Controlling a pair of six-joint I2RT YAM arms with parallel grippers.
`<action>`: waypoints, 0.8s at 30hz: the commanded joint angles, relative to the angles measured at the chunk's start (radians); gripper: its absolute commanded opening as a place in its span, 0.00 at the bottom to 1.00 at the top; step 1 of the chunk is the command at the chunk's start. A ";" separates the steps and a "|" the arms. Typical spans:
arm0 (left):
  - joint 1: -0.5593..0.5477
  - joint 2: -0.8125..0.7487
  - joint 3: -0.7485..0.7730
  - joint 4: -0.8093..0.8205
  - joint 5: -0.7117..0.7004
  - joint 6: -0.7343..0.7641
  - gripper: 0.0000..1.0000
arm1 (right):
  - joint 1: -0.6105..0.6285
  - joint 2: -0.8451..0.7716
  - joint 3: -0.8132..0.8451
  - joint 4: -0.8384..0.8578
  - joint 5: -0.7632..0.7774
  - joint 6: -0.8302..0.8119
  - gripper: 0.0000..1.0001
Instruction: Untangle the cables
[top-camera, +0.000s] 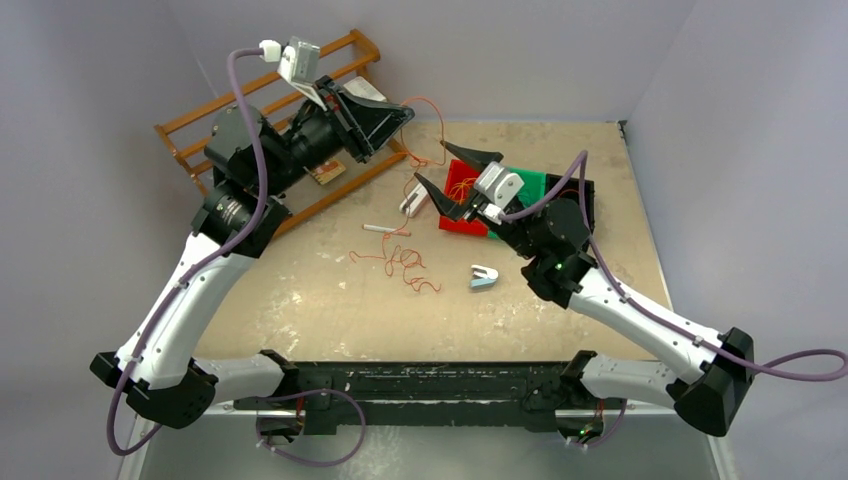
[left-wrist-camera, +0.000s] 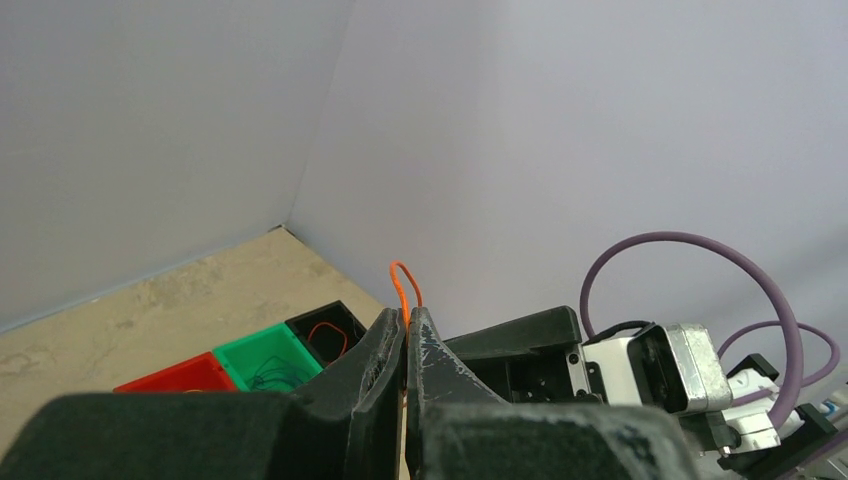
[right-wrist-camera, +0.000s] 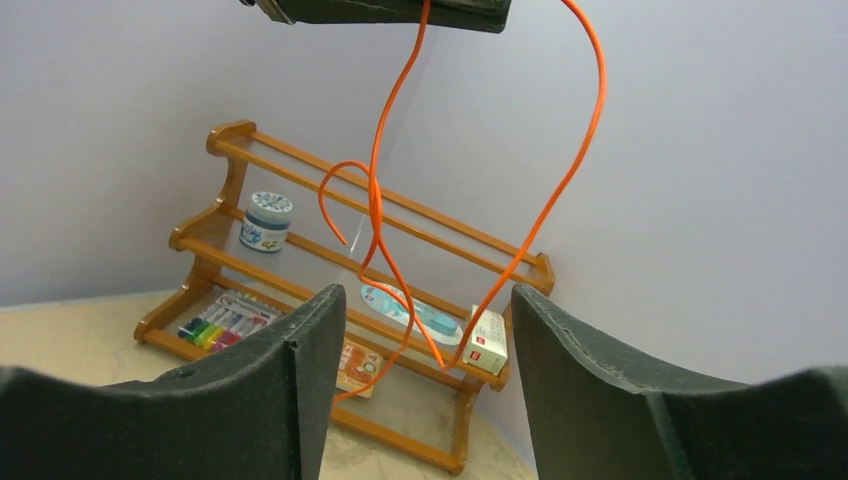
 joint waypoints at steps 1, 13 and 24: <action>0.001 -0.024 -0.007 0.057 0.047 -0.020 0.00 | -0.001 0.010 0.057 0.029 -0.035 -0.006 0.60; 0.001 -0.038 -0.037 0.072 0.056 -0.024 0.00 | -0.001 0.033 0.074 0.025 0.007 0.059 0.12; 0.001 -0.085 -0.161 0.091 0.001 -0.023 0.30 | -0.006 -0.011 0.101 -0.093 0.223 0.135 0.00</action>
